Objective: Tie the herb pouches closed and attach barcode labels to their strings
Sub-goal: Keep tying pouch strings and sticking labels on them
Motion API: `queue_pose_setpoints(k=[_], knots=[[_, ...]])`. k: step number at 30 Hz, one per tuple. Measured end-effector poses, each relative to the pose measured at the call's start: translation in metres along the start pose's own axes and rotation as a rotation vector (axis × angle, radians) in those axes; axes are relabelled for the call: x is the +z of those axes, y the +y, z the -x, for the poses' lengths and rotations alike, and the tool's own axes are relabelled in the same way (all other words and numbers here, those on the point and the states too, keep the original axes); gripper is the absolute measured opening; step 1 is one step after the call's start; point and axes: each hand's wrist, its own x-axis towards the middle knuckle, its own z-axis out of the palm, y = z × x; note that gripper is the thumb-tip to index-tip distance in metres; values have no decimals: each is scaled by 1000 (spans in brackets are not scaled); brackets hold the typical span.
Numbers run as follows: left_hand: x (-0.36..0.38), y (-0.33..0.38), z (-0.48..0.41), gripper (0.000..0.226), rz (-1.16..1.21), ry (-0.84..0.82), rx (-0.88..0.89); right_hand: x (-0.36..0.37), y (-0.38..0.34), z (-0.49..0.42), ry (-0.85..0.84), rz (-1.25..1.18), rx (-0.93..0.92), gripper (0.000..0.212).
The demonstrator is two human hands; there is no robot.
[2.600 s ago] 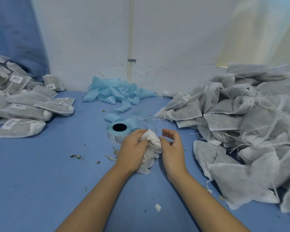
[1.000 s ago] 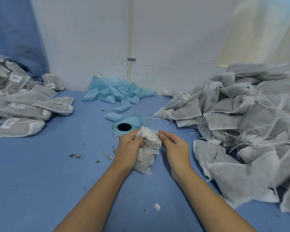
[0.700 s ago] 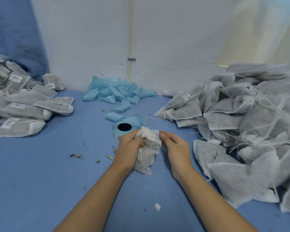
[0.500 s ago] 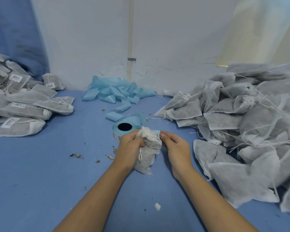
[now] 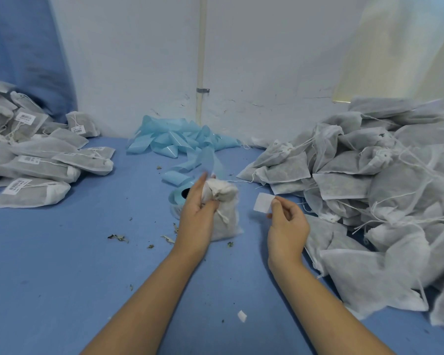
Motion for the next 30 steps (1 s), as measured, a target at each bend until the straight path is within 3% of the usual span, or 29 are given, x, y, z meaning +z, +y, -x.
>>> queue_pose_setpoints(k=[10,15,22,30], knots=[[9,2,-5,45,85,82,-9,3,-12,27,-299,120,-259,17],[7,3,-7,44,93,159,-38,6,-8,34,-389,272,-526,17],[6,8,-11,34,140,246,-96,8,-1,33,-458,393,-724,17],[8,12,-9,25,113,249,-52,9,5,32,-434,598,-790,14]])
